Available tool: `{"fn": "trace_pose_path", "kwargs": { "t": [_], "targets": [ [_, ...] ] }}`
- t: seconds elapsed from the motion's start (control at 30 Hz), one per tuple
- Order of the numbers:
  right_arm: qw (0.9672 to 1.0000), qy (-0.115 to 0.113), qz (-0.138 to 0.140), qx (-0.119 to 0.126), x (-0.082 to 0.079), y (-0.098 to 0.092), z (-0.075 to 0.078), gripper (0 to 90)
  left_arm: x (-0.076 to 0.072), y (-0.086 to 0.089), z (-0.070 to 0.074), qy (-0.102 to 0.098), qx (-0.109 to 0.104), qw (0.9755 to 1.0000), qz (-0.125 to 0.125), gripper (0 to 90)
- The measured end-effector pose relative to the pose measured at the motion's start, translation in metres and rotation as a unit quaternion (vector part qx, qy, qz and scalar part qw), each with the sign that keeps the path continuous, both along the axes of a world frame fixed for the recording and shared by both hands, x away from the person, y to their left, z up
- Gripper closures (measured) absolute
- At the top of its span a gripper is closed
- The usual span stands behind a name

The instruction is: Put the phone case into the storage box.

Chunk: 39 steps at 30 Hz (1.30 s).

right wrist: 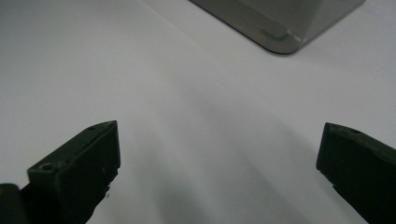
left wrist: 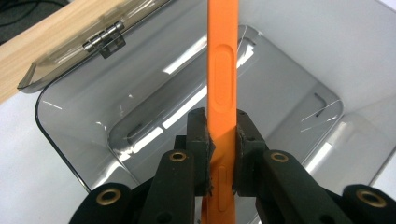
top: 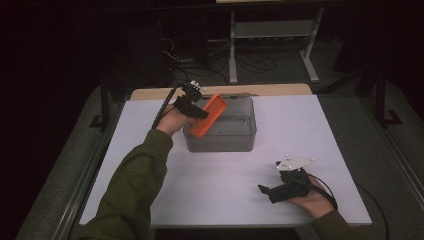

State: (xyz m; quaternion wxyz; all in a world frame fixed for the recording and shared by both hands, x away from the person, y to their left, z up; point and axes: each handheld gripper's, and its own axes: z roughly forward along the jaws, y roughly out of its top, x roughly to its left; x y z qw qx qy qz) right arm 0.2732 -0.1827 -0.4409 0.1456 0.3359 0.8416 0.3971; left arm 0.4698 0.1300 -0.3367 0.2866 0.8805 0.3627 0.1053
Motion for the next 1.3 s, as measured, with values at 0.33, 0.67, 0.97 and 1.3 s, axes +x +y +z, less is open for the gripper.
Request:
{"fn": "trace_pose_path", "kwargs": {
  "t": [0.33, 0.67, 0.97, 1.3],
  "targets": [
    [1.0000, 0.001, -0.001, 0.009, 0.000, -0.003, 0.000, 0.0, 0.010, -0.007, -0.004, 0.039, 0.035, 0.9985, 0.013, 79.4],
    [0.9999, 0.003, 0.002, 0.014, 0.000, -0.003, 0.001, 0.0, 0.019, -0.009, -0.011, 0.080, 0.058, 0.9946, 0.031, 79.3],
    [0.9999, 0.001, 0.006, 0.014, 0.000, -0.002, 0.001, 0.0, 0.022, -0.012, -0.016, 0.106, 0.066, 0.9912, 0.044, 79.3],
    [0.9998, 0.004, 0.008, 0.017, 0.000, -0.001, 0.001, 0.0, 0.024, -0.012, -0.018, 0.120, 0.066, 0.9882, 0.068, 79.3]
  ]
}}
